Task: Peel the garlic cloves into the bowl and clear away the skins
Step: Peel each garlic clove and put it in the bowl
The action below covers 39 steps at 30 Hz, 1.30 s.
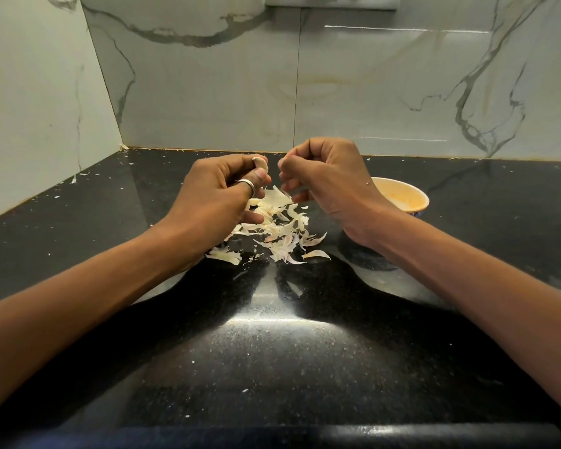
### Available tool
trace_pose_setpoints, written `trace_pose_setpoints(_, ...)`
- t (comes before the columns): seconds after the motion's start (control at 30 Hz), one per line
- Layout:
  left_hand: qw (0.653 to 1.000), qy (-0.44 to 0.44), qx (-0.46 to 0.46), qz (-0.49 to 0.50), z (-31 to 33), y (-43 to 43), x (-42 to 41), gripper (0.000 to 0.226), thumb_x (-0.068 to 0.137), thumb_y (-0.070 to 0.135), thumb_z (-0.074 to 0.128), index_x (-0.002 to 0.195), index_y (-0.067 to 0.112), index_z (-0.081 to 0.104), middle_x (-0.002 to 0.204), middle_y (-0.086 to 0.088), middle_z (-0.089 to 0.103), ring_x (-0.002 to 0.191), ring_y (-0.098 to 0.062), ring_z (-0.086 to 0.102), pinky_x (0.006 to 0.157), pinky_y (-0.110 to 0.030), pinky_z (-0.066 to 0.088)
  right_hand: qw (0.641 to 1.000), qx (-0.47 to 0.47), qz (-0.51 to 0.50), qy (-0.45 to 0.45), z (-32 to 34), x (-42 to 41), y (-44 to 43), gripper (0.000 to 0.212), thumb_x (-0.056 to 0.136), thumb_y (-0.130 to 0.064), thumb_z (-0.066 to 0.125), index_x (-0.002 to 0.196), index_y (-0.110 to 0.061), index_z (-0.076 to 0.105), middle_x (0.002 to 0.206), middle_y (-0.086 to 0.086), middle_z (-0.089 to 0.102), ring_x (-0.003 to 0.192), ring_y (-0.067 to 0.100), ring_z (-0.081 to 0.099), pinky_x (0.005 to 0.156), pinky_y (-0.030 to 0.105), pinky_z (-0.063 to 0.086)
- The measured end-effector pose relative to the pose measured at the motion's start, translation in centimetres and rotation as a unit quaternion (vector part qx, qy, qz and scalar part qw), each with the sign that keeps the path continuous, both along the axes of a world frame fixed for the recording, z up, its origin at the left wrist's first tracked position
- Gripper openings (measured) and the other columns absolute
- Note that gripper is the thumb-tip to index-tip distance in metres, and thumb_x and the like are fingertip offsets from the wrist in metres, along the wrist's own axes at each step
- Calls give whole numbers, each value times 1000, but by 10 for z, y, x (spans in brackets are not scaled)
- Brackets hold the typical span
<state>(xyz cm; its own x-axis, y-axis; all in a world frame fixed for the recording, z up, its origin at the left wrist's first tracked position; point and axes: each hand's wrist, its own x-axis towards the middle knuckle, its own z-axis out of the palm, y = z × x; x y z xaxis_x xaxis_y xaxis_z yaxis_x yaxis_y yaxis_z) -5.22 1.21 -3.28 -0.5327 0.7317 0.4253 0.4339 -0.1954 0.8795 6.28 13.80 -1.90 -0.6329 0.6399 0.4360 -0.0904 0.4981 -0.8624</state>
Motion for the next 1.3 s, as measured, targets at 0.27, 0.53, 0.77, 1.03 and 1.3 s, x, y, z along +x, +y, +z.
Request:
trace_pose_setpoints(0.27,999,32,-8,7,0,0,-4,17,97,18,64,111,23,73,96,1,76,87,-12,71,60,-24,59,997,48,54,6,-1,0,4,11,93,-11,74,102,-4,74,92,12,77,85,21,75,69,32,60)
trace_pose_setpoints(0.53,999,15,-12,35,2,0,-6,13,95,25,67,102,16,74,90,-3,77,84,-12,76,65,-24,61,995,38,94,-7,-4,-2,6,18,87,-8,80,104,-10,74,94,7,77,82,10,72,69,25,59)
trace_pose_setpoints(0.77,989,118,-2,87,1,-2,-11,13,93,33,71,99,24,79,84,5,77,80,-9,73,78,-42,63,995,55,85,-7,-5,-3,7,14,89,-5,77,102,-2,73,92,14,77,78,14,73,66,25,59)
trace_pose_setpoints(1.03,992,98,-11,84,1,0,-13,11,92,23,72,96,15,78,81,-4,75,71,-15,73,68,-37,63,991,113,64,-9,-12,-6,6,9,87,-12,80,93,-8,76,85,8,78,78,22,78,77,47,65)
trace_pose_setpoints(1.3,996,65,3,64,4,0,-12,10,95,16,68,92,10,76,75,-3,71,67,-8,69,58,-23,57,990,130,61,9,-11,-10,6,11,87,-15,80,94,-8,79,90,5,79,82,20,78,80,48,64)
